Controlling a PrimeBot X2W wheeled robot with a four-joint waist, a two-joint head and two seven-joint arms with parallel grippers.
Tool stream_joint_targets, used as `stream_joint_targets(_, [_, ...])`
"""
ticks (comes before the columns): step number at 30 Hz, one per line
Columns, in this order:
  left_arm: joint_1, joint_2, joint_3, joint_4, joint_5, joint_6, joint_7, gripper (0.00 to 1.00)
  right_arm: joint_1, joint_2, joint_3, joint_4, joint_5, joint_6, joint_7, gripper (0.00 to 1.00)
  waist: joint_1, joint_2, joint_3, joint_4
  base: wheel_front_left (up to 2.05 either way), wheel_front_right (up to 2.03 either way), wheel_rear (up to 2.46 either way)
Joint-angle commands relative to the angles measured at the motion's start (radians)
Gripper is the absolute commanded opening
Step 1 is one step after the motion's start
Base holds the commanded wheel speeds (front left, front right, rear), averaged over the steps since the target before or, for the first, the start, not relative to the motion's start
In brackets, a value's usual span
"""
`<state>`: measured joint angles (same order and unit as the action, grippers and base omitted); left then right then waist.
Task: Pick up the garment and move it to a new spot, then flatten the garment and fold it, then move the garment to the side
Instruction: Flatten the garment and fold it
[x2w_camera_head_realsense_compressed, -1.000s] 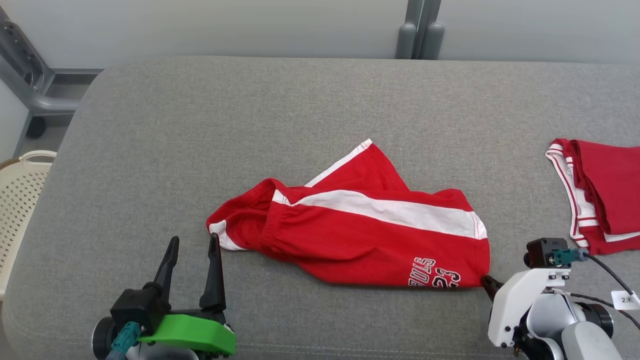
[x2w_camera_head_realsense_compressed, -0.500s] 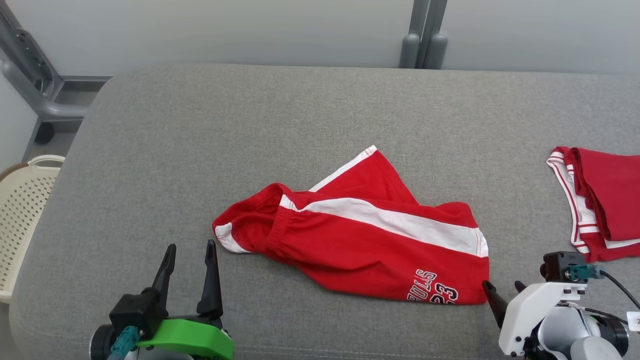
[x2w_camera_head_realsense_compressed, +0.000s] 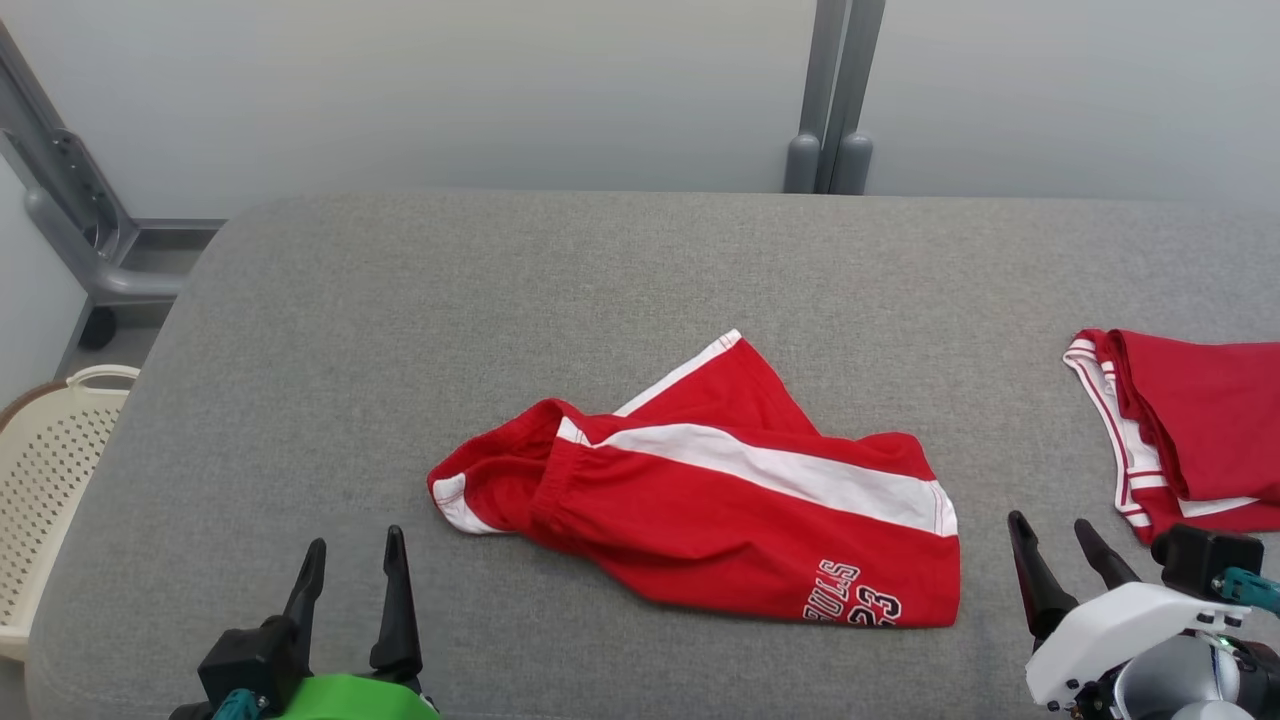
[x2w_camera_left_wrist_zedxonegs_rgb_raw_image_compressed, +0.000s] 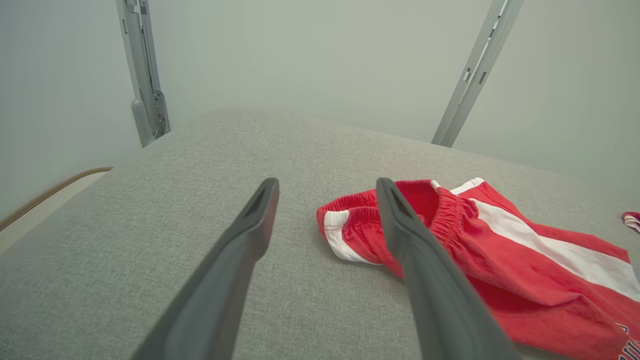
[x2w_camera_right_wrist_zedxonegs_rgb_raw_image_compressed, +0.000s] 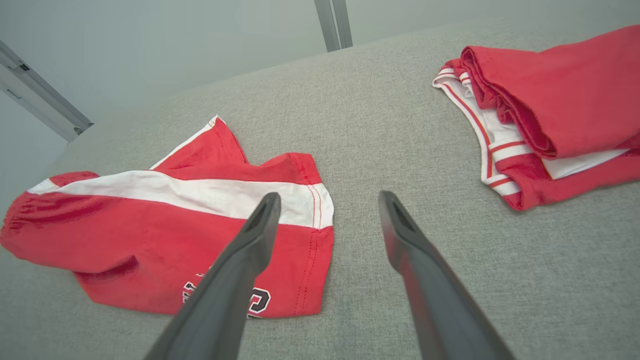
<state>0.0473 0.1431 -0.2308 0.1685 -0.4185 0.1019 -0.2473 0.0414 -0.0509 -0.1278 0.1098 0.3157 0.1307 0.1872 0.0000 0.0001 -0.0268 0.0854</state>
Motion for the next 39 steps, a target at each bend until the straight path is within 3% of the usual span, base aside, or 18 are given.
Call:
stream_joint_targets(1, [0.019, 0.011, 0.007, 0.001, -0.003, 0.007, 0.003, 1.0, 0.019, -0.001, -0.002, 0.005, 0.016, 0.0, -0.048, 1.0, 0.0, -0.0001, -0.015, -0.005, 0.0, 0.0, 0.0])
stream_joint_targets(11, [0.083, 0.033, 0.031, -0.027, -0.017, 0.055, 0.043, 1.0, 0.062, -0.001, 0.017, 0.061, 0.01, 0.0, -0.311, 1.0, 0.0, -0.0001, -0.078, -0.007, 0.0, 0.0, 0.0])
stream_joint_targets(19, [0.125, 0.073, 0.042, -0.045, -0.007, 0.076, 0.077, 1.0, 0.075, -0.001, 0.053, 0.095, -0.068, 0.0, -0.362, 1.0, 0.0, -0.0001, -0.086, -0.019, 0.0, 0.0, 0.0])
stream_joint_targets(24, [0.133, 0.107, 0.029, -0.052, 0.008, 0.063, 0.093, 1.0, 0.073, -0.001, 0.053, 0.112, -0.097, 0.0, -0.37, 1.0, 0.0, -0.0001, -0.08, -0.03, 0.0, 0.0, 0.0])
stream_joint_targets(39, [0.125, 0.107, 0.005, -0.078, 0.006, 0.064, 0.099, 1.0, 0.055, -0.001, 0.068, 0.117, -0.107, 0.0, -0.339, 1.0, 0.0, -0.0001, -0.064, -0.044, 0.0, 0.0, 0.0])
